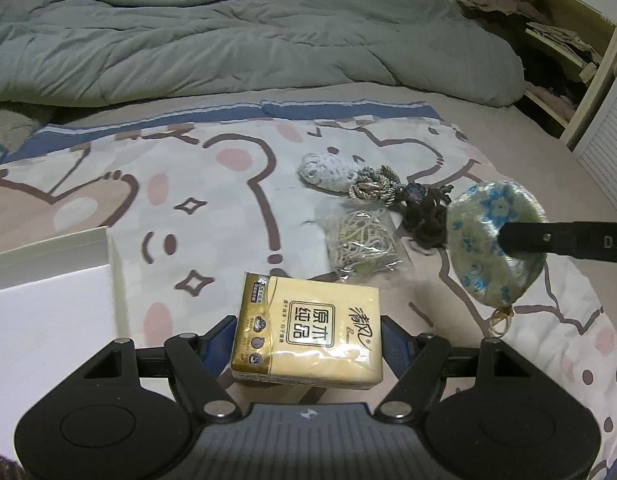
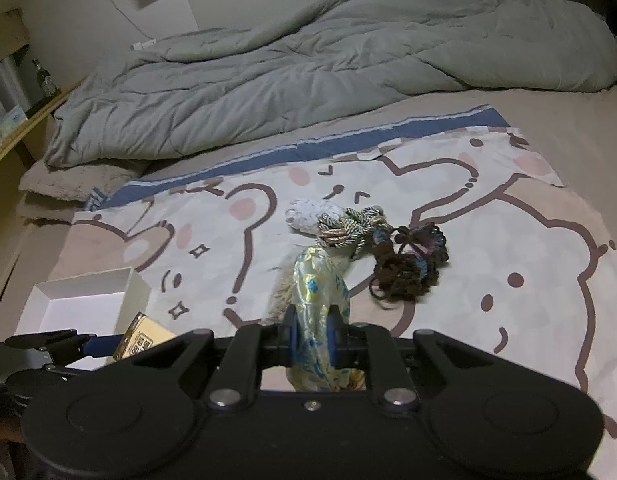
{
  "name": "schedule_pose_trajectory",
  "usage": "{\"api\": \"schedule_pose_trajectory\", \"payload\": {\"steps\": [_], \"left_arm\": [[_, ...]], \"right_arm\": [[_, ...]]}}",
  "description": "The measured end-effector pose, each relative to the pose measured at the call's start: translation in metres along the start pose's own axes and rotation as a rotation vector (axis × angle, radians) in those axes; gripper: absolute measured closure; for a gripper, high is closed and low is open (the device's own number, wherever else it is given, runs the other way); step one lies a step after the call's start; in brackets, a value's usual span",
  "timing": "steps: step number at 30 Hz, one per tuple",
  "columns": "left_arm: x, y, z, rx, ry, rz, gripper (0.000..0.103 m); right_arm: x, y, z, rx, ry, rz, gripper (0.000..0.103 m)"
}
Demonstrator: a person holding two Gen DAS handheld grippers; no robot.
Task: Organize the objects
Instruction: 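Carry the tissue pack and floral pouch with both tools over the white box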
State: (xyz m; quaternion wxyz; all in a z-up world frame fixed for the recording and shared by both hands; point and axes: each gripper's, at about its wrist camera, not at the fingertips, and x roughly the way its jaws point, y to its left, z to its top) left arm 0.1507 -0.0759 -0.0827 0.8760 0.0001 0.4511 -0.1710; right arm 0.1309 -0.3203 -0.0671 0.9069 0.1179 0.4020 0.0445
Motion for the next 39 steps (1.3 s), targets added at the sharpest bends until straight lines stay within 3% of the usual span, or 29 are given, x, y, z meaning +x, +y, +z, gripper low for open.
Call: {"api": "schedule_pose_trajectory", "payload": {"steps": [22,39], "left_arm": [[-0.058,0.038,-0.007,-0.095,-0.081,0.015,0.028],[-0.087,0.125,-0.014,-0.215,-0.128,0.133,0.028]], "right_arm": [[-0.025,0.029,-0.014,0.004,-0.022,0.06,0.089],[-0.004,0.074,-0.005,0.002,-0.019,0.095,0.089]]}}
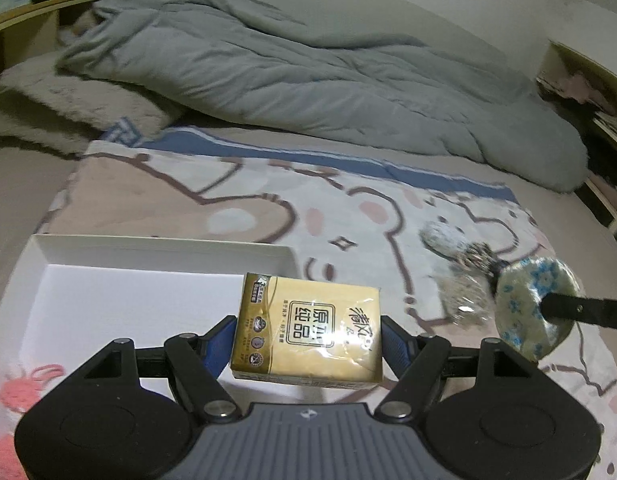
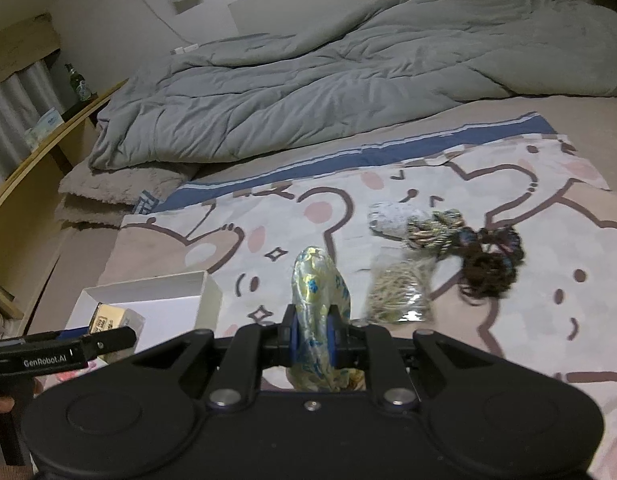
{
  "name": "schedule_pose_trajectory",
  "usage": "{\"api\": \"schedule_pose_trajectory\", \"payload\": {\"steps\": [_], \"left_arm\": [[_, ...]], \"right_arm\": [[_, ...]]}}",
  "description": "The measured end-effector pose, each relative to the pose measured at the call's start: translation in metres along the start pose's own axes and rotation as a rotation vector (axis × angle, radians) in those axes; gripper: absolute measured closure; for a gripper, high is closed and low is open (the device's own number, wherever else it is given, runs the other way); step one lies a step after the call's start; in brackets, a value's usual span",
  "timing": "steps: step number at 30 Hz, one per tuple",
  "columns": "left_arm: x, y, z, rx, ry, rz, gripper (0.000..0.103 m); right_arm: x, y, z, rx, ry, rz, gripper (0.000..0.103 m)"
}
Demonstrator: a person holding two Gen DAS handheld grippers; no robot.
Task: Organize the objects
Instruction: 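Carry the tissue pack and floral pouch with both tools over the white box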
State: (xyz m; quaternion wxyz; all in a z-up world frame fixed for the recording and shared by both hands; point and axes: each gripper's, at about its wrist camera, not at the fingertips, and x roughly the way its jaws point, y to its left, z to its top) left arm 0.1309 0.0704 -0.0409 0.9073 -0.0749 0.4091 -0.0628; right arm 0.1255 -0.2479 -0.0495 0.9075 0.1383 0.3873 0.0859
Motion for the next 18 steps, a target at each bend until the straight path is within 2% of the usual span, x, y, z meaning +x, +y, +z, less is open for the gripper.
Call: {"api": "schedule_pose_trajectory", "payload": {"steps": [11,18], "left_arm": [[-0.007,0.07,0.004,-0.079,-0.027,0.08,0.028],[-0.007,0.109,0.002,-0.094,-0.058,0.104,0.028]], "right_arm": [[0.017,0.046,0.003,-0.063,0.007,0.088,0.089],[0.021,0.079,0.008,-0.11,-0.009,0.164,0.089]]}}
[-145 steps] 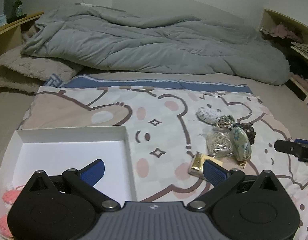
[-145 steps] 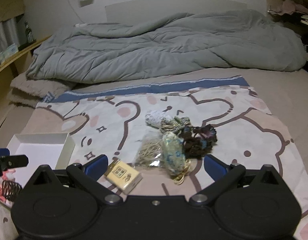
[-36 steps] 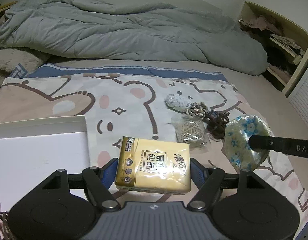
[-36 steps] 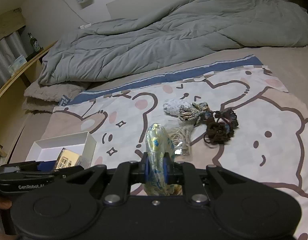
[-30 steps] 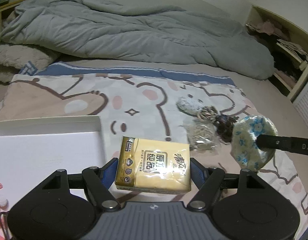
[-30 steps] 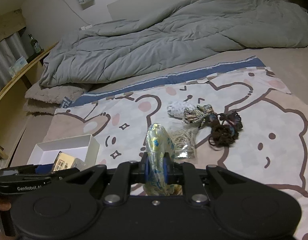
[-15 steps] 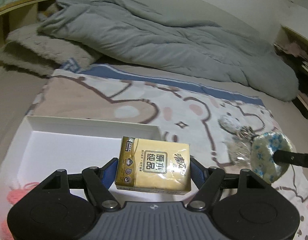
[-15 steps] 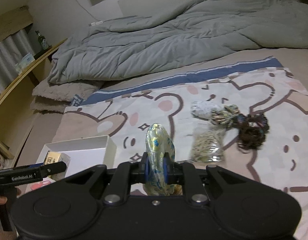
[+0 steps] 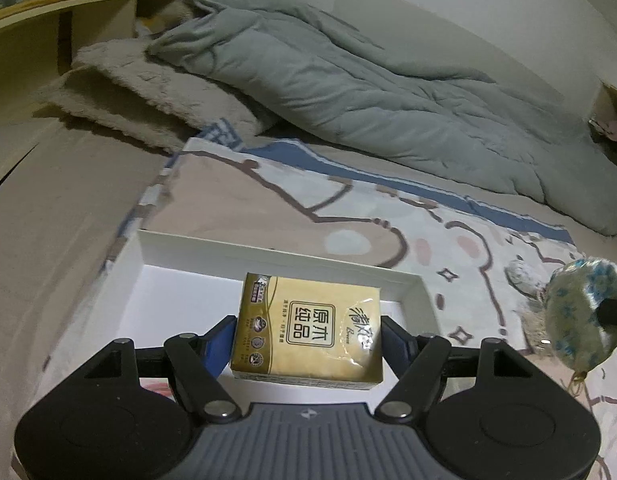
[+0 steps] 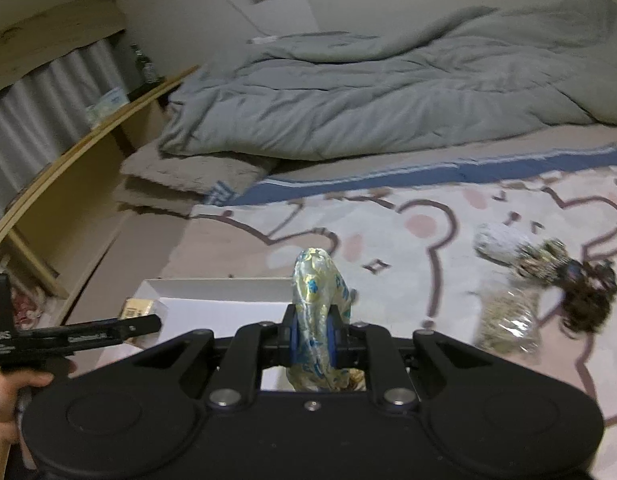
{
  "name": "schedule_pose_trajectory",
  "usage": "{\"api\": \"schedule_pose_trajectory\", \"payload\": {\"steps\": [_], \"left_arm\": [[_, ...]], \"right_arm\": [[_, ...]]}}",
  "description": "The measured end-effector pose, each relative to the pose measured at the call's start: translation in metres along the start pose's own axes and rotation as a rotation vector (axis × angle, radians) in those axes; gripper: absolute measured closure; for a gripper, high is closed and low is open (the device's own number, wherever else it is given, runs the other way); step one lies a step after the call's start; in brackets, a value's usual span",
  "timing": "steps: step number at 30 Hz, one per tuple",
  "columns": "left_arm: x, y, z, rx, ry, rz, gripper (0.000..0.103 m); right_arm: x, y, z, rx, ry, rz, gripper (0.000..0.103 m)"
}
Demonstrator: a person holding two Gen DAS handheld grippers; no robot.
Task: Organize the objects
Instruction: 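Carry the tissue pack and floral pouch with both tools over the white box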
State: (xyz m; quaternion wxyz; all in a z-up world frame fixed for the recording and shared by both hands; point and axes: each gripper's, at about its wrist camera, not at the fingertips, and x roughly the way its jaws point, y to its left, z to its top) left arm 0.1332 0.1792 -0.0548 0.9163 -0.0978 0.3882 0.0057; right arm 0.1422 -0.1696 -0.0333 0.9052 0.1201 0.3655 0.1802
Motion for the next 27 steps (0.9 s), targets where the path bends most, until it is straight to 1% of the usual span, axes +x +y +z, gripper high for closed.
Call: {"api": "schedule_pose_trajectory", "payload": {"steps": [5,13,16,19,21,24,27], "left_arm": [[0.006,0.025,0.0,0.002,0.007,0.026,0.028],[0.02,0.067,-0.005,-0.046,0.023,0.046,0.028],[0.028,0.075,-0.008,-0.044,0.035,0.054,0.028],[0.034,0.08,-0.011,-0.023,0.048,0.056,0.028],[0.039,0.083,-0.014,-0.017,0.063,0.057,0.028],[0.048,0.087,-0.021,-0.009,0.125,0.065,0.028],[0.05,0.092,-0.028,0.007,0.16,0.066,0.028]], "right_arm": [[0.015,0.022,0.008,-0.04,0.009,0.039,0.089],[0.055,0.057,0.011,-0.088,0.047,0.092,0.089],[0.073,0.077,0.012,-0.143,0.064,0.135,0.089],[0.087,0.099,0.013,-0.208,0.071,0.16,0.089],[0.096,0.11,0.014,-0.235,0.078,0.172,0.089],[0.11,0.125,0.017,-0.271,0.089,0.184,0.089],[0.125,0.137,0.018,-0.291,0.103,0.188,0.089]]}}
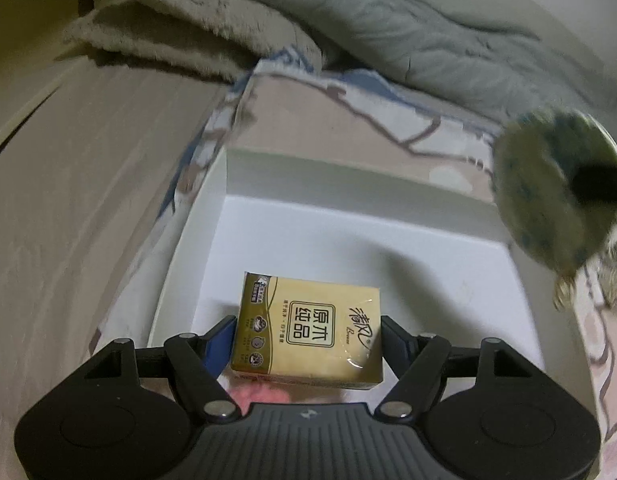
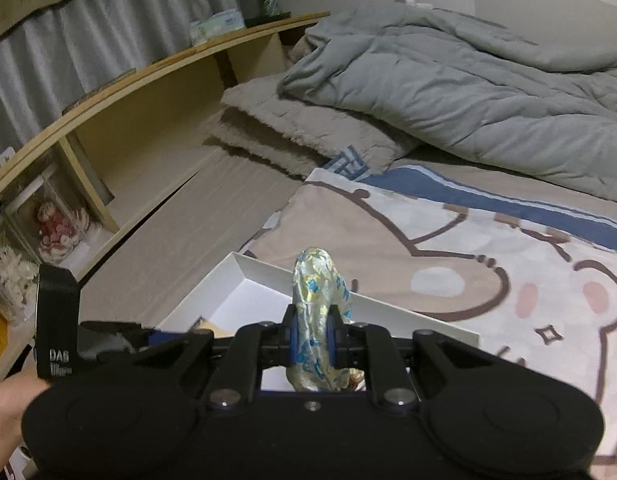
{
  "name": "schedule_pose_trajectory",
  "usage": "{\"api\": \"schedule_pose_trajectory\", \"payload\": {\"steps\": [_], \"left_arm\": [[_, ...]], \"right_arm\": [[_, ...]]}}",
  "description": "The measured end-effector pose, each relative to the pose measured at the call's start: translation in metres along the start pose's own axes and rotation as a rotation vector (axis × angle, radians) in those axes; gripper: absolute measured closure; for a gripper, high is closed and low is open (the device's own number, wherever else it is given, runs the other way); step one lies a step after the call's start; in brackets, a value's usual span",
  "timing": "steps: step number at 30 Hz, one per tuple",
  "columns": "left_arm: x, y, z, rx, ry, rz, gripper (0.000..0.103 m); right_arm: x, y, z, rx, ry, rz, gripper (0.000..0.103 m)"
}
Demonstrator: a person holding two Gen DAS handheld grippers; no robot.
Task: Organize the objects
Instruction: 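Lower the tissue pack and pouch into the box and open both tools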
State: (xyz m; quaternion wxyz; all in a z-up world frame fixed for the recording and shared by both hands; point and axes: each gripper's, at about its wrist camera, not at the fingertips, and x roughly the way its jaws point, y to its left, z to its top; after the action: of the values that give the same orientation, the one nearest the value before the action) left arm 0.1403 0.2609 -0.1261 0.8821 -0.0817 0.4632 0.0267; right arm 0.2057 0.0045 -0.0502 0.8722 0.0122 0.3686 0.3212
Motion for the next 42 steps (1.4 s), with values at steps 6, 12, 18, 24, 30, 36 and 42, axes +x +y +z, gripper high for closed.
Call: {"api": "schedule_pose_trajectory", "payload": {"steps": [6,12,18,24,30,36,42], "left_arm": [[-0.002,0.003,-0.006,0.034,0.01,-0.025,0.028],[-0.004,0.003,-0.007,0.043,0.039,-0.051,0.029],[-0.009,0.005,-0.01,0.025,0.056,-0.06,0.028],[-0.008,0.001,-0.01,0.039,0.063,-0.043,0.028],[-0.008,0.001,-0.009,0.03,0.06,-0.032,0.028],[-0.009,0.0,-0.007,0.018,0.028,0.018,0.029],[-0.01,-0.004,-0.003,0.03,-0.016,0.053,0.027]], "right_arm": [[0.038,0.015,0.006,-0.021,0.028,0.018,0.089],[0.068,0.046,0.021,-0.037,0.037,0.097,0.089],[0.1,0.056,0.031,0.086,0.077,0.251,0.07],[0.108,0.046,0.022,0.044,0.091,0.041,0.057],[0.103,0.035,0.012,0.046,0.112,0.037,0.066],[0.093,0.04,0.011,0.027,0.11,0.047,0.066],[0.078,0.042,0.011,0.009,0.1,0.047,0.066]]}}
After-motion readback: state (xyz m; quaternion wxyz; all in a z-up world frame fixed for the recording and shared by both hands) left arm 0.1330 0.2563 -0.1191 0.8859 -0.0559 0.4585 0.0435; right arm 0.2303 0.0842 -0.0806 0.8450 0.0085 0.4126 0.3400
